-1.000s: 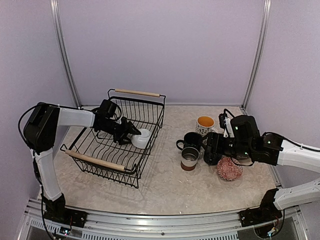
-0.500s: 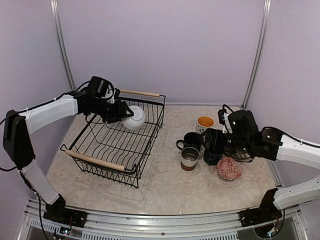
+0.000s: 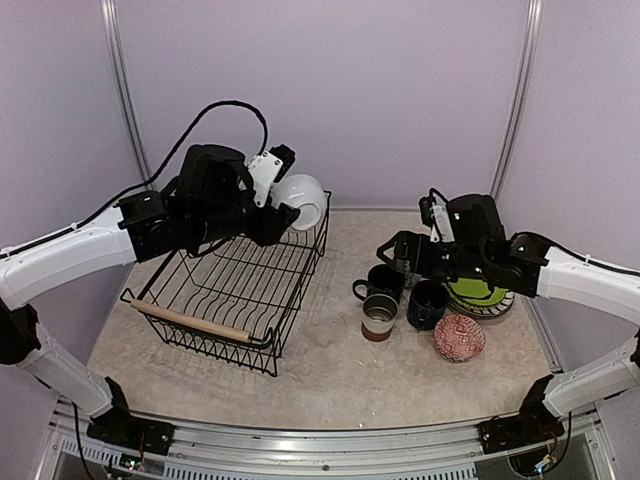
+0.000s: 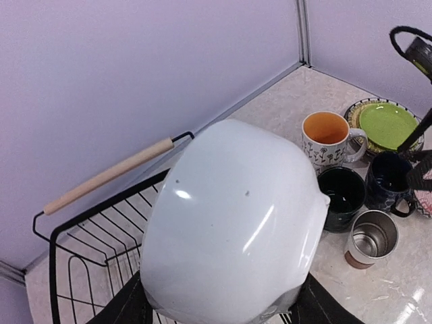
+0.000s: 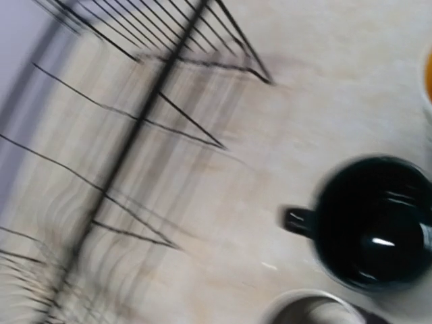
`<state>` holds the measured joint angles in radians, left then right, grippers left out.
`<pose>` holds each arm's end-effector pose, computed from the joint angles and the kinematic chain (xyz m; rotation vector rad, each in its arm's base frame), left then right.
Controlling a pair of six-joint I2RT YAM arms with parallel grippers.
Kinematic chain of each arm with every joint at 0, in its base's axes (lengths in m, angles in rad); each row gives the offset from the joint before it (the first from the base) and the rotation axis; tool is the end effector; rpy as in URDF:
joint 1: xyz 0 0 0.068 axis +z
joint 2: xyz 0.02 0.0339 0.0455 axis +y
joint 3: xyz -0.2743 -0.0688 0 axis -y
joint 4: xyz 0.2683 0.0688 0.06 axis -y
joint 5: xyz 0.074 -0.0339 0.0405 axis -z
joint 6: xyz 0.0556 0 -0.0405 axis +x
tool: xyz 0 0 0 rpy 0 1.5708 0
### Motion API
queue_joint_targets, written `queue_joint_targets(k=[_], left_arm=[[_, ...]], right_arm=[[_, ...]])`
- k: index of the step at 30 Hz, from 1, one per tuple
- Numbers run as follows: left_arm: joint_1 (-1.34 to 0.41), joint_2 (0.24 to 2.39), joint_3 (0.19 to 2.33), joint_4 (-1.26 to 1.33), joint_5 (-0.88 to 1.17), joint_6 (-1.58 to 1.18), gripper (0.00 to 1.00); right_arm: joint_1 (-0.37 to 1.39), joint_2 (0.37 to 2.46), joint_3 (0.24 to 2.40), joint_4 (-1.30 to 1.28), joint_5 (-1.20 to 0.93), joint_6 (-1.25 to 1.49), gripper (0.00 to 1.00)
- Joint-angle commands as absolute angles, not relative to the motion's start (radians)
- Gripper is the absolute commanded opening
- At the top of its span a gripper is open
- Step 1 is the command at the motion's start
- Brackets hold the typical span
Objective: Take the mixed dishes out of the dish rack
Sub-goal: Pass from the left arm to the right
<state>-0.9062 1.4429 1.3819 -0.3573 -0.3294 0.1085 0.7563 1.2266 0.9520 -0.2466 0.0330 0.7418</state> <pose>0.2437 -0.2819 0.3777 0.7669 1.8150 -0.1943 0.2299 0.2144 0.2922 0.0051 2.2133 0.8458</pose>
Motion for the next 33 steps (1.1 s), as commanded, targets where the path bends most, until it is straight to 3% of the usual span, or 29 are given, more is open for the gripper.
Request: queue_joint_targets(k=[1,13,27,33], left_arm=[[-1.004,1.437,1.289,-0.056,-0.531,0.453,0.27],[-1.101,1.612,1.162,0.575,-0.647,1.006,0.25],[-1.126,1.715,1.171,0.665,-0.624,1.086,0.24],[-1.129,1.739,1.180,0.679,-0.630,1.102,0.24]], right_arm=[[0.697,1.195,0.920,-0.012,-0.230,0.920,0.93],[0.712,1.300,1.038,0.119,-0.272,1.425,0.94],[0.750,1.400,1.073,0.273,-0.169,1.675,1.00],[0.760,1.447,1.088,0.299,-0.186,1.745,0.95]])
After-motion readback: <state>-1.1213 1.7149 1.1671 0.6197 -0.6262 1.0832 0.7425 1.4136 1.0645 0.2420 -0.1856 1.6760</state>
